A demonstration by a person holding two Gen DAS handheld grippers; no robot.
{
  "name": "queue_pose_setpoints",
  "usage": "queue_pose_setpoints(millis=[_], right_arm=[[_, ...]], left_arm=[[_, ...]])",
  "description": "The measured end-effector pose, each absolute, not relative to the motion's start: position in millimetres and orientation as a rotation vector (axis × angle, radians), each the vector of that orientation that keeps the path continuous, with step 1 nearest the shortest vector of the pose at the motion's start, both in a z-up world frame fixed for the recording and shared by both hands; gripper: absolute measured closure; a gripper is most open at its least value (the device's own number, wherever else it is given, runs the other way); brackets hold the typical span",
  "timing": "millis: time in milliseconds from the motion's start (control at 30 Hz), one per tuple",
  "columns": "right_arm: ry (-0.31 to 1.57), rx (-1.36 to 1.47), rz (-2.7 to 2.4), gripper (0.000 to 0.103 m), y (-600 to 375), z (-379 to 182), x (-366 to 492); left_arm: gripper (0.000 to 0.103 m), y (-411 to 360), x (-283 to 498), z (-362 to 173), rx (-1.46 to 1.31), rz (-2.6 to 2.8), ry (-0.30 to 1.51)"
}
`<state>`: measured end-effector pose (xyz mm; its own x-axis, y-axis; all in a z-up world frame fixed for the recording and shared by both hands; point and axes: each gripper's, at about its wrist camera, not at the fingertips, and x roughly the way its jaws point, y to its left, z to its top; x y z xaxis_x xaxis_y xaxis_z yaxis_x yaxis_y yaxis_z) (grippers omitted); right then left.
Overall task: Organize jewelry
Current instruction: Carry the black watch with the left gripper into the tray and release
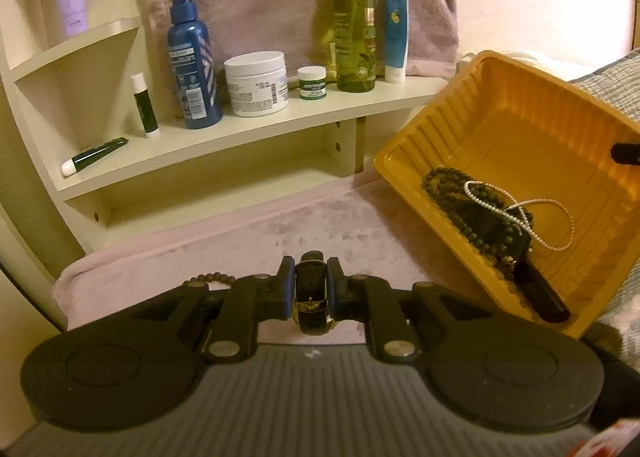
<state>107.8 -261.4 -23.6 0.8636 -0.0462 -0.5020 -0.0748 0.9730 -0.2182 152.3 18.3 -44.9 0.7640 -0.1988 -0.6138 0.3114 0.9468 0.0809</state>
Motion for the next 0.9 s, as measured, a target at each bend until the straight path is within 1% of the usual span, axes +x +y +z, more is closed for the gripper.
queue_pose_setpoints(millis=[600,900], right_arm=[[0.530,-0.235,0.015,0.098,-261.2,-23.6,107.7],[0.528,-0.236,0.016,0.098,-260.3,-23.3,107.8]], left_arm=[[0.089,-50.6,149.9,-5.1,0.083,-0.561,0.594],[0.089,-90.8,144.9,-10.8,0.001,-0.751,0.639]])
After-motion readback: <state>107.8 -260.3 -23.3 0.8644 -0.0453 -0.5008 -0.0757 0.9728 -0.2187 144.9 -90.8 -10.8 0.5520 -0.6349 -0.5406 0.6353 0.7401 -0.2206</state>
